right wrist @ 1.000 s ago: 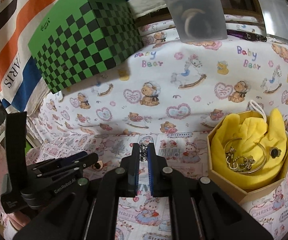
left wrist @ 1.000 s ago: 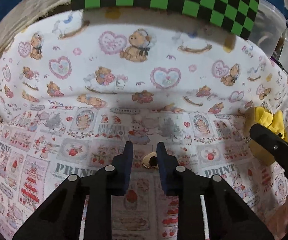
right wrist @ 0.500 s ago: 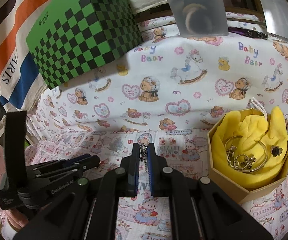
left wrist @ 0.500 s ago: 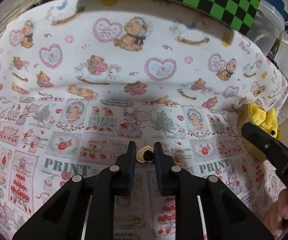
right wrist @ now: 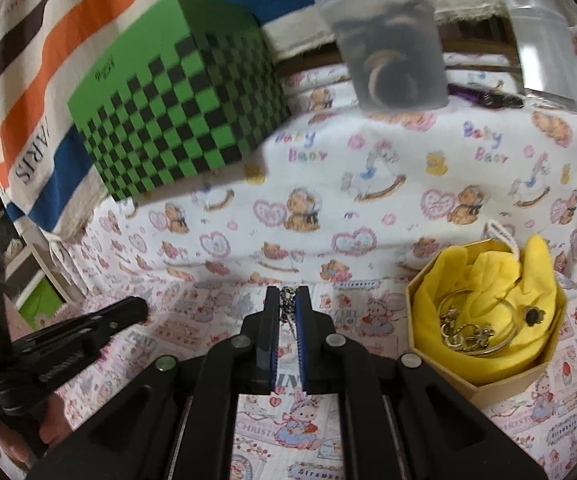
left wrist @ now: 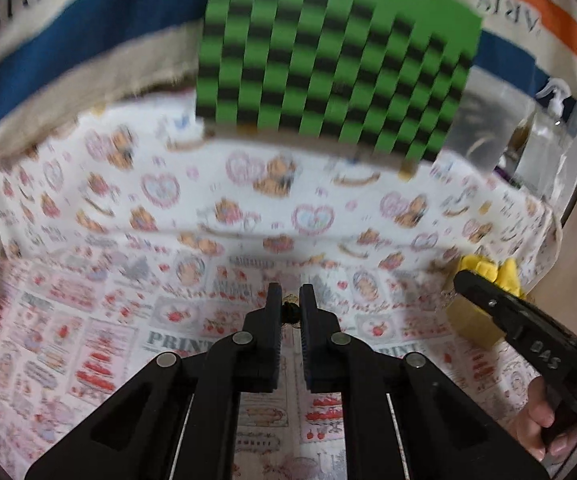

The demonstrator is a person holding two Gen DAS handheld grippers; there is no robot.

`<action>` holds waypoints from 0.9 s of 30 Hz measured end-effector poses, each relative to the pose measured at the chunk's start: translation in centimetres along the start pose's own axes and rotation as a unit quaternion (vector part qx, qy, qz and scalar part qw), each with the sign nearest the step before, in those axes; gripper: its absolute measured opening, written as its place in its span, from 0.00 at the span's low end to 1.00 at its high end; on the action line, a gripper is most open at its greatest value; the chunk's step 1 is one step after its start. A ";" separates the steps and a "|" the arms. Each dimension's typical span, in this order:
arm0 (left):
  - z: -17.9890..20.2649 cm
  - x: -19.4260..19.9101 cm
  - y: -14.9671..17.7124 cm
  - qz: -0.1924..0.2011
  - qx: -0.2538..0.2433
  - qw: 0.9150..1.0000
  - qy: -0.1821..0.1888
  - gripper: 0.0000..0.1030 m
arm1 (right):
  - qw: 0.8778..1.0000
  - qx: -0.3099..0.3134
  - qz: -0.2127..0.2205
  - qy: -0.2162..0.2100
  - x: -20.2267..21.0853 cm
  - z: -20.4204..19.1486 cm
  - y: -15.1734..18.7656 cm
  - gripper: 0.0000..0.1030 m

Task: Organize jewelry
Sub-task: 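Carry the earring in the left gripper and chain in the right gripper over the box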

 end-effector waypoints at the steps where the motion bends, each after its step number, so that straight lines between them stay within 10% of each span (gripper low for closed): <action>1: 0.1 0.8 -0.2 0.010 -0.003 1.000 -0.005 0.07 | 1.000 0.005 0.002 0.004 0.1 -0.1 0.0 0.07; 18: 0.6 9.5 -3.1 0.160 -0.024 0.987 -0.025 0.07 | 0.995 0.018 0.094 0.000 7.9 0.0 -4.4 0.07; 27: 4.5 11.3 -5.2 0.163 -0.041 0.986 0.008 0.07 | 0.986 0.108 0.111 0.053 13.1 1.0 -4.4 0.07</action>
Point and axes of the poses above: each gripper's, at about its wrist camera, not at the fingertips, and x roughly against the way its jaws point, z to its right, y to its underside, the point moved 2 cm from there along -x, roughly the way its jaws point, and after that the axes turned 14 degrees about -y, right-handed, at the moved point
